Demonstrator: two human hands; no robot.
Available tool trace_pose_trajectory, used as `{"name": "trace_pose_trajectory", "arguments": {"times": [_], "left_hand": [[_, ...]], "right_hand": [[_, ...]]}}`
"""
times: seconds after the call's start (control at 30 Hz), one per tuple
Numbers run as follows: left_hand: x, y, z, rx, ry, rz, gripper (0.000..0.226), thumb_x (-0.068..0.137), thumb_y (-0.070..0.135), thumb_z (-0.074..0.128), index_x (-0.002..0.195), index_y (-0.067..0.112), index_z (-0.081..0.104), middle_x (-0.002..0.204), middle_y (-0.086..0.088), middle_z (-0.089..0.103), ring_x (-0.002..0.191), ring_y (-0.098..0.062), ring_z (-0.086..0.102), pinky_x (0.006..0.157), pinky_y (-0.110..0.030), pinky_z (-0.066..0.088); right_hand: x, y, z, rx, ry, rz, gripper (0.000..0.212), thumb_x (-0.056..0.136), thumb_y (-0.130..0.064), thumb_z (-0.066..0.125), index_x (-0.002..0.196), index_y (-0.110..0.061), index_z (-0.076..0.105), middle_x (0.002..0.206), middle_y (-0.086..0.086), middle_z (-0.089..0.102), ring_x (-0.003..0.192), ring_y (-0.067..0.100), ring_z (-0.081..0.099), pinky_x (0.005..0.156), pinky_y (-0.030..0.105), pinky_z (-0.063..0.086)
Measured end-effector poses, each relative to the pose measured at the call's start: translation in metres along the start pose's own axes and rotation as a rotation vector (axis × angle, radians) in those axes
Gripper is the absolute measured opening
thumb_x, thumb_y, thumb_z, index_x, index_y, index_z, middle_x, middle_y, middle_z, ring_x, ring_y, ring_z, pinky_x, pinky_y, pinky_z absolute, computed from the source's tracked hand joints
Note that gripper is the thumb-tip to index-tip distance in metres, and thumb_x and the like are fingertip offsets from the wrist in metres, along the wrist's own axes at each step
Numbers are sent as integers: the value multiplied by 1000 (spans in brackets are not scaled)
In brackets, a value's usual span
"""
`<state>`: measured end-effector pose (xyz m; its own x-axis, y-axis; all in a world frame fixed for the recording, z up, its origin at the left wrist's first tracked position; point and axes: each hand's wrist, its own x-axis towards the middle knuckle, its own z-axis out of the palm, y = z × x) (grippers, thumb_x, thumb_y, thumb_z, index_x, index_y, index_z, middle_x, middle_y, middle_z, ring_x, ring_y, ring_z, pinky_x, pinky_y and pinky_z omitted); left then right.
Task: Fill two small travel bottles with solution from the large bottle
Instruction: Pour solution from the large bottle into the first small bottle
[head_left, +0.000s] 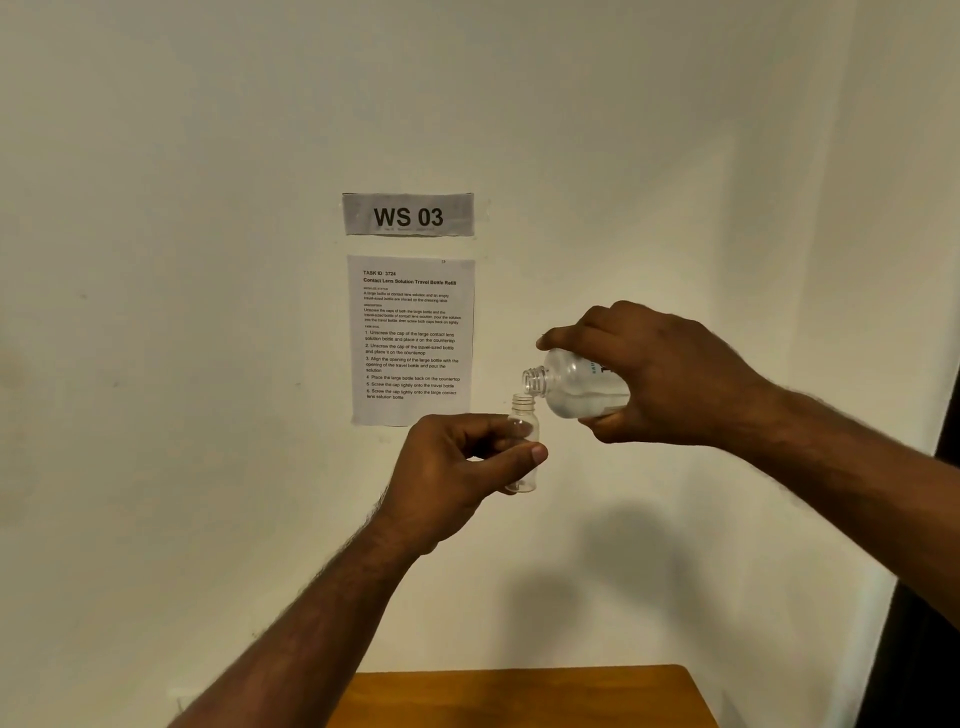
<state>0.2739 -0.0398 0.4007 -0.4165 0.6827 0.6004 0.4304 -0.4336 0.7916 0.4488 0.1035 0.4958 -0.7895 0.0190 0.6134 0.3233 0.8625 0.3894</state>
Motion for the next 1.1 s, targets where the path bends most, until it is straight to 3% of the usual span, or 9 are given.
{"name": "trace_pose_trajectory", "arguments": {"times": [0.2, 0.5, 0.97, 1.1], "left_hand": [[2, -3, 0, -1, 3, 1, 21, 79, 12, 86, 100, 8, 81, 83, -10, 80, 78, -25, 77, 64, -22, 61], [8, -9, 1, -40, -6, -11, 23, 79, 13, 86, 100, 6, 81, 81, -18, 78, 78, -39, 77, 71, -43, 66], [15, -10, 5, -59, -7, -19, 25, 79, 12, 86, 101, 4, 81, 89, -20, 79, 80, -40, 76, 73, -53, 66], [16, -11, 5, -43, -11, -9, 25, 79, 13, 86, 101, 4, 81, 88, -18, 79, 78, -38, 77, 73, -49, 66]], "right_hand": [[2, 0, 0, -16, -16, -4, 75, 69, -43, 75, 138, -38, 48, 115, -13, 60, 98, 17, 56, 66, 32, 51], [4, 7, 3, -14, -9, -23, 73, 68, -41, 75, 137, -37, 50, 113, -12, 61, 96, 18, 57, 65, 33, 52], [8, 15, 4, -14, 2, -47, 72, 69, -44, 71, 137, -36, 49, 115, -11, 61, 96, 18, 57, 66, 33, 51], [9, 15, 4, -20, 0, -42, 72, 69, -43, 72, 136, -39, 48, 113, -12, 59, 96, 18, 56, 65, 36, 53]]}}
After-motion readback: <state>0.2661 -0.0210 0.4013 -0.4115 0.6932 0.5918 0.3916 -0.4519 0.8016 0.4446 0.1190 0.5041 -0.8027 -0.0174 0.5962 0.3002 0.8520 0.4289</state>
